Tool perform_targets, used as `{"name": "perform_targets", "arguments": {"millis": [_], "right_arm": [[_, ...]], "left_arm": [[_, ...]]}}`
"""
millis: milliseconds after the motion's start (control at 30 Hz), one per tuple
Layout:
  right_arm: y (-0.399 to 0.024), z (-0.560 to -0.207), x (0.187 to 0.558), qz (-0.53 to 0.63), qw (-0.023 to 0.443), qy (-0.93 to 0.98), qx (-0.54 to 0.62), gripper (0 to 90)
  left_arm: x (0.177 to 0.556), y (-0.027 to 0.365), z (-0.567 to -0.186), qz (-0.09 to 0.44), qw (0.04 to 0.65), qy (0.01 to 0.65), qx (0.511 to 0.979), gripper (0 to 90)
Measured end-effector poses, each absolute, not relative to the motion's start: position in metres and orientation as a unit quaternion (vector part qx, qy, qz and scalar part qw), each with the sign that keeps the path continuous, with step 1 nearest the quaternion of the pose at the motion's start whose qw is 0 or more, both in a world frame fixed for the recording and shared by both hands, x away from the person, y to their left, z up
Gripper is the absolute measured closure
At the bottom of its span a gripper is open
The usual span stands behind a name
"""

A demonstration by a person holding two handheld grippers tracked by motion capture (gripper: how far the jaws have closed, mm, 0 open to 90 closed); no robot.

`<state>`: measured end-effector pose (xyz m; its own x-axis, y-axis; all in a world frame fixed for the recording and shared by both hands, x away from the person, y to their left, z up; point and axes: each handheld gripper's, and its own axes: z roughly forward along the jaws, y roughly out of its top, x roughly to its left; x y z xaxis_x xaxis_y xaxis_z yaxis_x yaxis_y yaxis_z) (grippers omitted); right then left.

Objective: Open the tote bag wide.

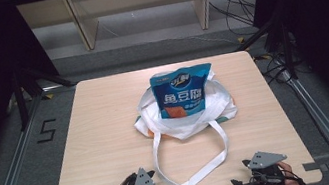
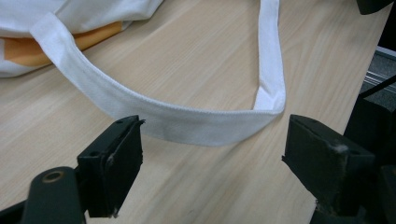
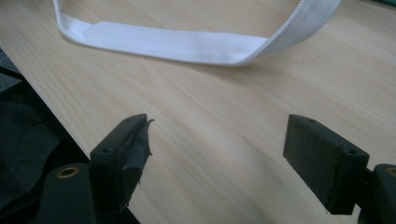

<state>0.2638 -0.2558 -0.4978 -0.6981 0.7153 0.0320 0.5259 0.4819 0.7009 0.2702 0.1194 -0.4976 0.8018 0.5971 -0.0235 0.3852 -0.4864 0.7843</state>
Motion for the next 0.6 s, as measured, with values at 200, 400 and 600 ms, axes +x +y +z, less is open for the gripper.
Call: {"name": "perform_targets", "arguments": {"millis": [200, 400, 600], "right_arm": [[-0.2547, -0.499, 0.2617, 0.346, 0.129, 0.856, 0.362, 23.6], [-0.2548, -0.4998, 0.2623, 0.347, 0.13, 0.856, 0.362, 23.6], [-0.2559, -0.5001, 0.2636, 0.35, 0.131, 0.856, 0.357, 23.9]], "left_arm": [[0.2711, 0.1191, -0.4994, 0.136, 0.418, 0.29, 0.85, 18.7], [0.2719, 0.1206, -0.4985, 0.135, 0.413, 0.293, 0.851, 18.7], [0.2746, 0.1229, -0.4988, 0.138, 0.414, 0.298, 0.849, 18.9]]}}
